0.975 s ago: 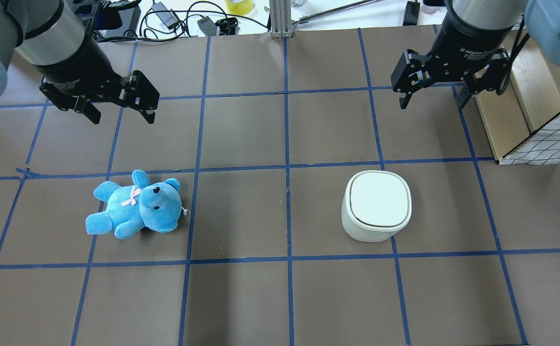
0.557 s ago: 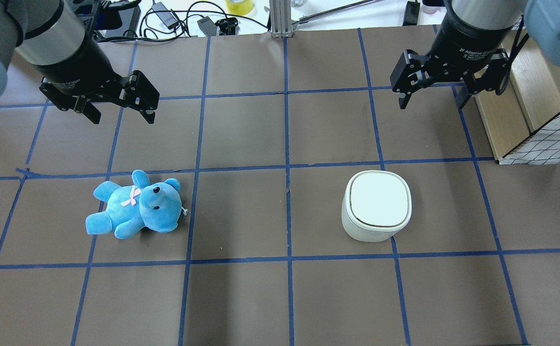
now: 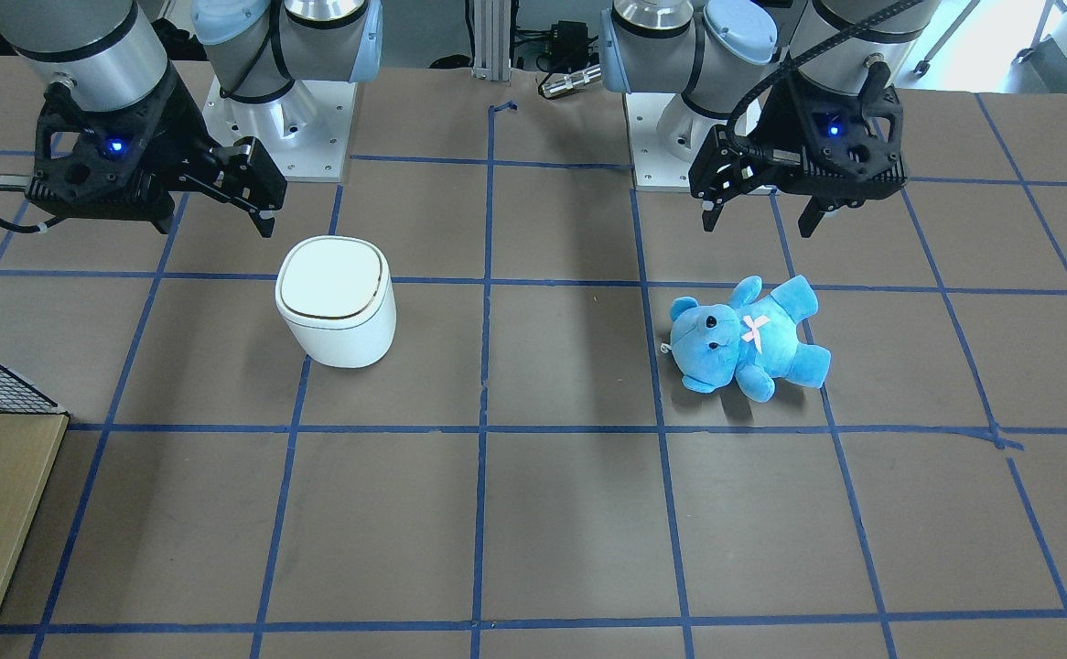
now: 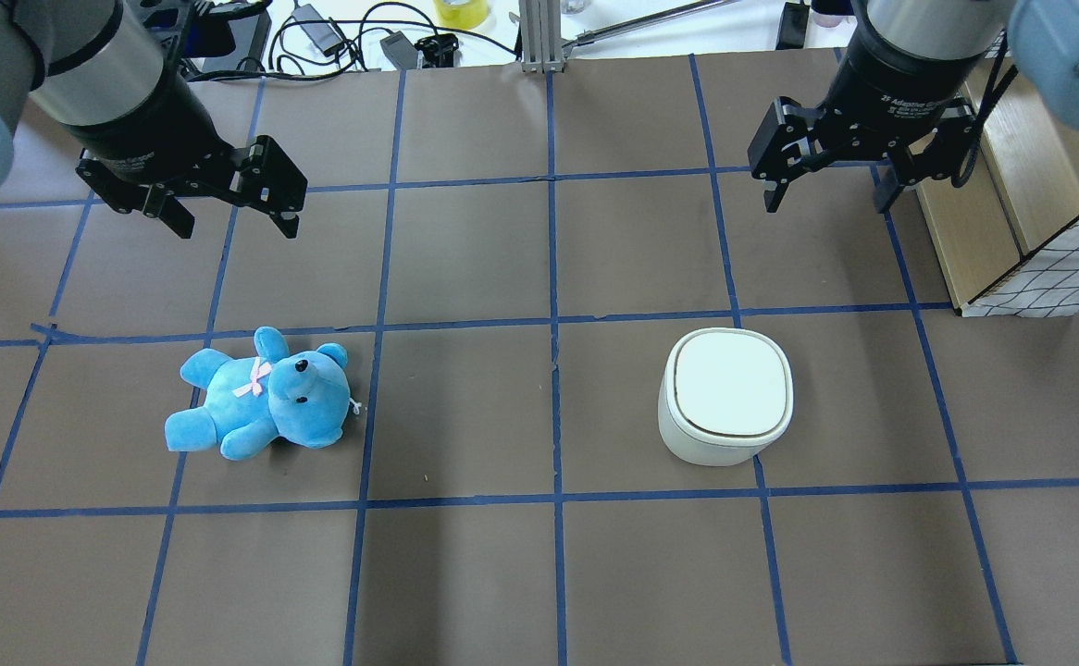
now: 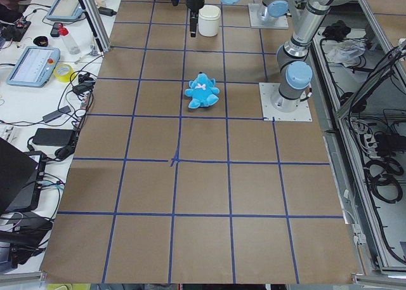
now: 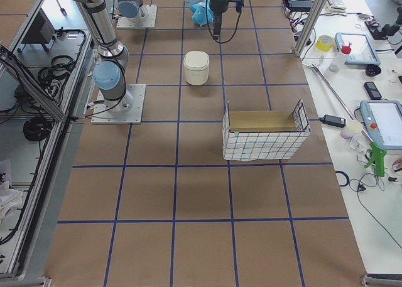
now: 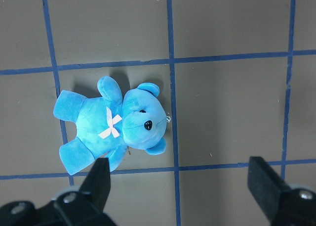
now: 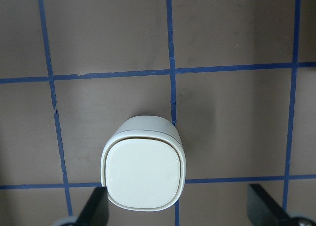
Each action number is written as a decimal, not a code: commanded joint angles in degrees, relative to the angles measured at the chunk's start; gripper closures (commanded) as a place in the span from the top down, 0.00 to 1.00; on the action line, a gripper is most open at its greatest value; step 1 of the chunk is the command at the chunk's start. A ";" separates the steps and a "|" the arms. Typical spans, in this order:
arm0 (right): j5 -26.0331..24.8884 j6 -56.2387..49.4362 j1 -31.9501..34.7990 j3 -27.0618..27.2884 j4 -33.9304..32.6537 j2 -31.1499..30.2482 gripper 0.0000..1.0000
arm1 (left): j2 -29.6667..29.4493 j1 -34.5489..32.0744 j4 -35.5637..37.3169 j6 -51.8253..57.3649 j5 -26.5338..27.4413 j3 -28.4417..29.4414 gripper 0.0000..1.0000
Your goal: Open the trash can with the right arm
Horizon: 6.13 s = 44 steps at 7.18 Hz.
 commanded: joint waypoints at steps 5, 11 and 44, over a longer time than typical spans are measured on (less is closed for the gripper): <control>2.54 6.12 4.96 13.02 -6.82 0.23 0.00 | 0.00 0.00 0.00 0.00 0.00 0.00 1.00; 1.59 4.98 2.77 19.53 -12.11 1.28 0.00 | 0.00 0.00 0.00 0.00 -0.09 0.00 1.00; -5.97 1.02 1.80 -1.02 -5.70 2.69 1.00 | 0.00 0.00 0.00 0.00 0.00 0.00 1.00</control>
